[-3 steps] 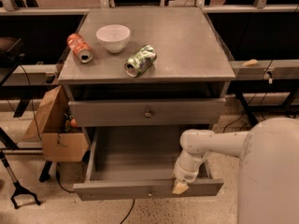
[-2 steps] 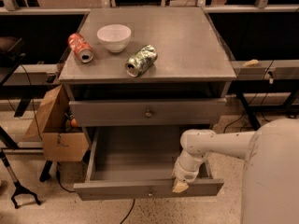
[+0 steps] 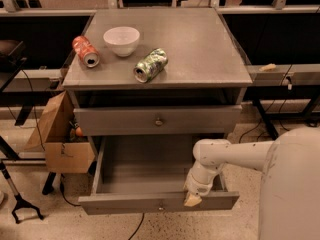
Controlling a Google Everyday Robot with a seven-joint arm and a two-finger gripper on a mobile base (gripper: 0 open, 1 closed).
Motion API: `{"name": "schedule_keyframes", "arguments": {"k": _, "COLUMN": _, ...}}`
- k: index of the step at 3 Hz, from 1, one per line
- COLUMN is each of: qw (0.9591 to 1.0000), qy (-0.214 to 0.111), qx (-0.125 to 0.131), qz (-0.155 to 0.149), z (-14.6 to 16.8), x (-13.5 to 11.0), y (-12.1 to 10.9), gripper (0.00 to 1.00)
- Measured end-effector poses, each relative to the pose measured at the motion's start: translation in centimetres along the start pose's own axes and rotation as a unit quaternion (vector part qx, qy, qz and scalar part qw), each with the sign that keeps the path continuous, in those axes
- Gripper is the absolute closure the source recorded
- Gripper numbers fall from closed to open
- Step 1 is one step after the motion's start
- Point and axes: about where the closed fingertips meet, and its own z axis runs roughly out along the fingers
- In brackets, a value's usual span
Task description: Open middle drawer
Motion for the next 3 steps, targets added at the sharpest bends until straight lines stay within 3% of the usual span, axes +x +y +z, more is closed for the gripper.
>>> {"name": "schedule_keyframes", "arguments": {"k": 3, "qw": 1.0, "qy": 0.0, "qx": 0.0, "qz": 0.0, "z": -0.13, "x": -0.05, "y": -0.21, "gripper": 0.11}}
